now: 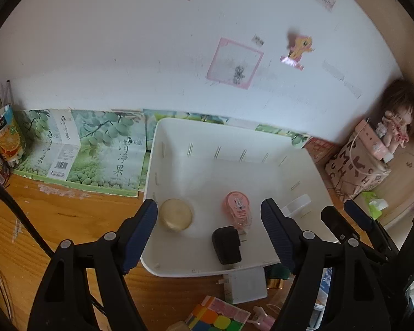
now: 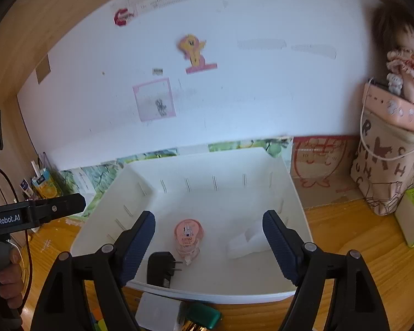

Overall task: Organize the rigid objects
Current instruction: 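Open both grippers to drop the compact and charger into the bin, then withdraw both tools from the bin back toward the desk items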

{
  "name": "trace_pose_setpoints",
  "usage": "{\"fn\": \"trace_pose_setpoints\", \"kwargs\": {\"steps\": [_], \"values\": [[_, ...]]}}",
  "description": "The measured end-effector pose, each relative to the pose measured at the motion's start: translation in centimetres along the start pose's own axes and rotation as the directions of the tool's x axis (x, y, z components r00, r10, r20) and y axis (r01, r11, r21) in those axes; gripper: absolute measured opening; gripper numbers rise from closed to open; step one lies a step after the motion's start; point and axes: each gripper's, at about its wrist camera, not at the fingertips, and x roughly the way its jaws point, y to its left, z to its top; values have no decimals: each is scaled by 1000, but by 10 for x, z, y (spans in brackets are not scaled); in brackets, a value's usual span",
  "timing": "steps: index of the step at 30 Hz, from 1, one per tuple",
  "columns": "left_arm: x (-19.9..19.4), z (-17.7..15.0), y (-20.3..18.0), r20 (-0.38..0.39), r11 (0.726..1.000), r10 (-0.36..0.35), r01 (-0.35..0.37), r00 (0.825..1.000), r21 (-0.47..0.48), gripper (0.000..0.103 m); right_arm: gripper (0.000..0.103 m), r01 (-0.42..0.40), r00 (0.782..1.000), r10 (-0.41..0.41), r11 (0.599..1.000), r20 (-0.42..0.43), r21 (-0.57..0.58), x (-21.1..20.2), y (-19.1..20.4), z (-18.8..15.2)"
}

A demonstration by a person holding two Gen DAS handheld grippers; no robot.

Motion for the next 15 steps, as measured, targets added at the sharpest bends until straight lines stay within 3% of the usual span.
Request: {"fn": "trace_pose_setpoints", "kwargs": {"steps": [15], "values": [[-75,-16,-11,138,999,-27,24,990,23,82,82,28,991,-36,998,126,64,-77,-3,8]]}}
